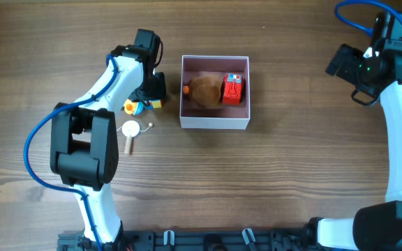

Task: Pack container
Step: 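Carry the Rubik's cube into the box and release it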

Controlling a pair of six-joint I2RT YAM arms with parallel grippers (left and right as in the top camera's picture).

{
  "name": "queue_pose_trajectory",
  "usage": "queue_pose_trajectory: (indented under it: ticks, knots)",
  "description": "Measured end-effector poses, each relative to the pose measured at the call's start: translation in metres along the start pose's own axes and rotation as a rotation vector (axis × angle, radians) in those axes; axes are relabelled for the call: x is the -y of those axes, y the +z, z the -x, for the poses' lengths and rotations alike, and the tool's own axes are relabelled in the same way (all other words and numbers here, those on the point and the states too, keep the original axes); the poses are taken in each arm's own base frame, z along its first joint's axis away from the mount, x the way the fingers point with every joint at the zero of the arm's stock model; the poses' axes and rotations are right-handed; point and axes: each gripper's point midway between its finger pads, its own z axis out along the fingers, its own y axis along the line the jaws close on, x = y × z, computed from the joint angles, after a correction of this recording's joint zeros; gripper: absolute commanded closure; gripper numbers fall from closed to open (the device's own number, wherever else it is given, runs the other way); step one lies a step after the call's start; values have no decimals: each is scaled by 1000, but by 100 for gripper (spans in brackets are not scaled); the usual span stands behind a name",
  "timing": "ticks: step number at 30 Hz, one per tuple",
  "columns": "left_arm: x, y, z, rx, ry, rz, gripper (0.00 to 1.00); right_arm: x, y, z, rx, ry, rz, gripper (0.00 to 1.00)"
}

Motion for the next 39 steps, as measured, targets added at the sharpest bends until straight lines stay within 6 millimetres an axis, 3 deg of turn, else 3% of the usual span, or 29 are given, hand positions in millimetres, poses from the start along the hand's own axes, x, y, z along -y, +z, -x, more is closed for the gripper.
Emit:
queue_pose_trajectory:
  ticks: [4, 7, 10, 17, 21, 24, 28, 32, 34, 39]
  knots:
    - [-2, -3, -4, -22, 1, 7, 53, 0, 0, 0, 0, 0, 0, 0]
    - [-3, -10, -7, -45, 1, 15, 62, 0, 0, 0, 0, 0, 0, 0]
    - [-1, -30, -1, -44, 0, 14, 68, 0, 0, 0, 0, 0, 0, 0]
    - [12, -109, 10, 74, 22, -32, 67, 0, 0, 0, 0, 0, 0, 0]
    - [42, -157, 1, 180, 95, -91, 65, 0, 0, 0, 1, 0, 0, 0]
    - [71, -180, -14, 221, 152, -134, 57, 0, 0, 0, 1, 0, 0, 0]
    - [115, -188, -33, 247, 219, -187, 53, 0, 0, 0, 1, 0, 0, 0]
    - [160, -190, -42, 287, 265, -254, 61, 0, 0, 0, 1, 0, 0, 0]
    - [178, -183, -47, 282, 270, -270, 62, 0, 0, 0, 1, 0, 0, 0]
    - [200, -146, -59, 215, 274, -246, 64, 0, 0, 0, 1, 0, 1, 0]
